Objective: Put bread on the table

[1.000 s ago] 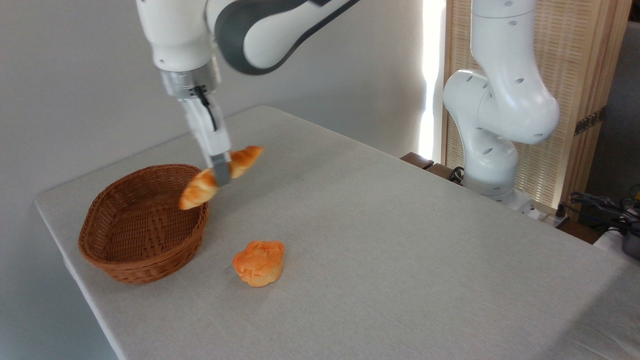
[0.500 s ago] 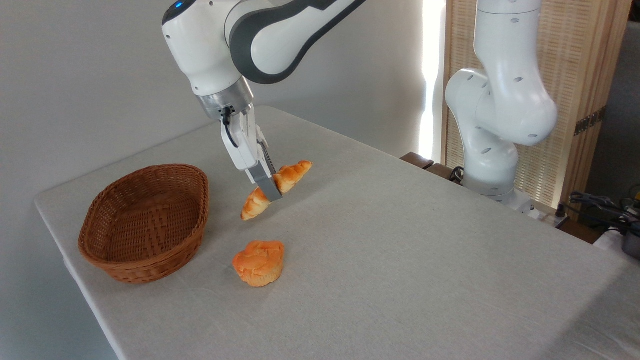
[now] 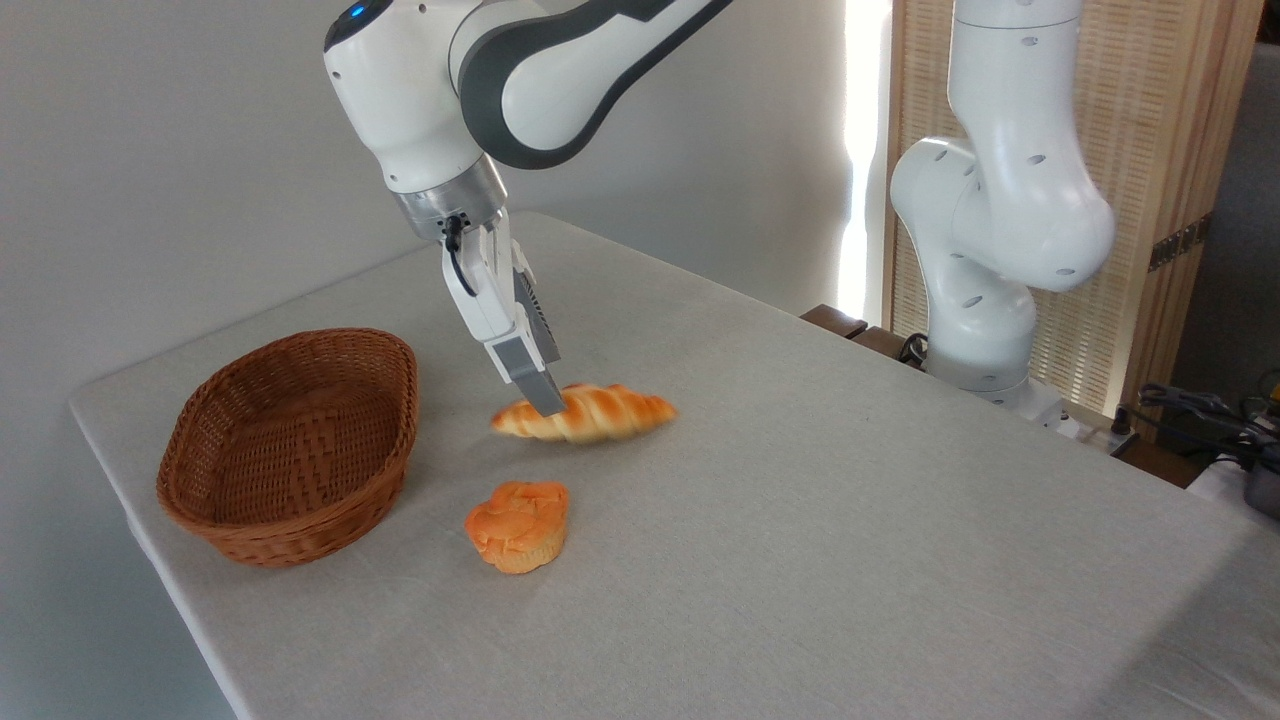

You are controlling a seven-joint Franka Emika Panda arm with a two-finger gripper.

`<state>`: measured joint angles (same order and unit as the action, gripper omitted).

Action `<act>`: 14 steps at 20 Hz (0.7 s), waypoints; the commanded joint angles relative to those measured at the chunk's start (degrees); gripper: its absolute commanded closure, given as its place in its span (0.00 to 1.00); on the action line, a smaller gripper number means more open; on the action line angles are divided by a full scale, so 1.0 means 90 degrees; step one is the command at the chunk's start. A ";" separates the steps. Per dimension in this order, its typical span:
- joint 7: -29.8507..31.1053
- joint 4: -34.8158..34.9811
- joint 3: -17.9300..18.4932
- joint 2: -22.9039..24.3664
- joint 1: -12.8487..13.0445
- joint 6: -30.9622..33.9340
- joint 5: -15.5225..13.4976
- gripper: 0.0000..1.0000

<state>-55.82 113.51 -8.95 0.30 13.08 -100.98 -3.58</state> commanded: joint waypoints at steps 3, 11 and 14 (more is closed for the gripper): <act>-0.0096 -0.0024 0.0047 0.0025 0.0012 -0.0001 0.0095 0.00; 0.0469 -0.1546 0.0105 0.0182 -0.0944 0.0350 0.0085 0.00; 0.0947 -0.1947 0.0396 0.0094 -0.1082 0.0527 0.0095 0.00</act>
<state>-52.16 100.61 -7.68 2.87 4.17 -98.75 -3.48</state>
